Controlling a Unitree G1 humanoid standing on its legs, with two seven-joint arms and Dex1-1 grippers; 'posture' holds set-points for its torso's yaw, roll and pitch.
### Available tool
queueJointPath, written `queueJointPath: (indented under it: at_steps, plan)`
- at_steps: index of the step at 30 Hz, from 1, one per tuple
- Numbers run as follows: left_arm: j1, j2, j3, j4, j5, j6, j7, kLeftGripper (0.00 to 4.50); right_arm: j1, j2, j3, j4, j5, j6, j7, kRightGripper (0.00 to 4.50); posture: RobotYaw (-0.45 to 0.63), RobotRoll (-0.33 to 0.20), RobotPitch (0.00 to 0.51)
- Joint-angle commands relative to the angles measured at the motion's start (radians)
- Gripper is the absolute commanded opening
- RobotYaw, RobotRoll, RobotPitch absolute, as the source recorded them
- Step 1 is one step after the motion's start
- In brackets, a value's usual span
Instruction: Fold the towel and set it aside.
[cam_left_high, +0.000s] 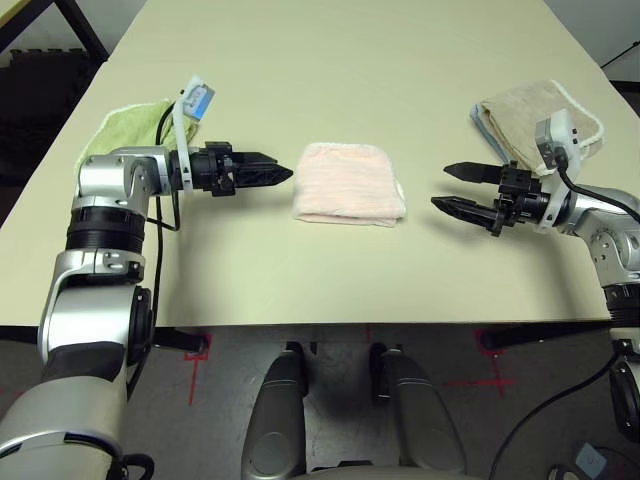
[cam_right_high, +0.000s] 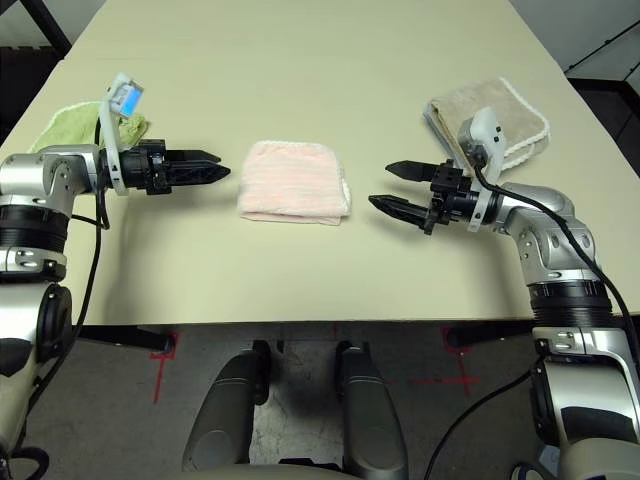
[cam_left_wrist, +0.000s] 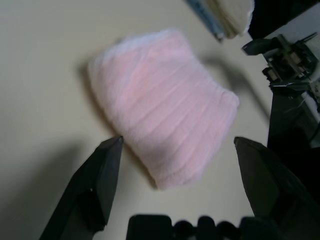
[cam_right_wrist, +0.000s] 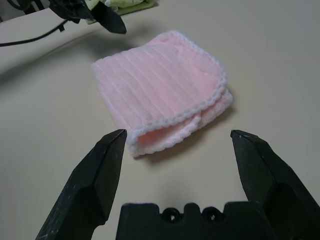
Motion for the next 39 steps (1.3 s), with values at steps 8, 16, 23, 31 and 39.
queueJointPath:
  at_steps: [8, 16, 23, 31, 39]
  plan:
    - [-0.118, -0.025, -0.048, 0.292, 0.063, 0.095, 0.068, 4.49, 0.042, -0.013, -0.015, -0.069, 0.026, 0.027, -0.02, 4.5, 0.0, 0.0, 0.242]
    - [-0.156, -0.088, -0.049, 0.369, 0.077, 0.055, 0.044, 4.49, 0.067, -0.024, -0.02, -0.104, 0.036, 0.038, -0.034, 4.5, -0.02, 0.0, 0.246]
    - [-0.191, -0.159, 0.01, 0.419, 0.062, 0.011, 0.105, 4.49, 0.077, -0.034, -0.019, -0.118, 0.042, 0.042, -0.042, 4.5, -0.02, 0.0, 0.249]
    - [-0.215, -0.235, 0.144, 0.467, 0.04, -0.107, 0.286, 4.49, 0.071, -0.034, -0.014, -0.117, 0.045, 0.042, -0.046, 4.5, -0.02, 0.0, 0.249]
    - [-0.221, -0.253, 0.136, 0.472, 0.06, -0.081, 0.246, 4.32, 0.066, -0.035, -0.012, -0.111, 0.041, 0.036, -0.045, 4.5, -0.02, 0.0, 0.247]
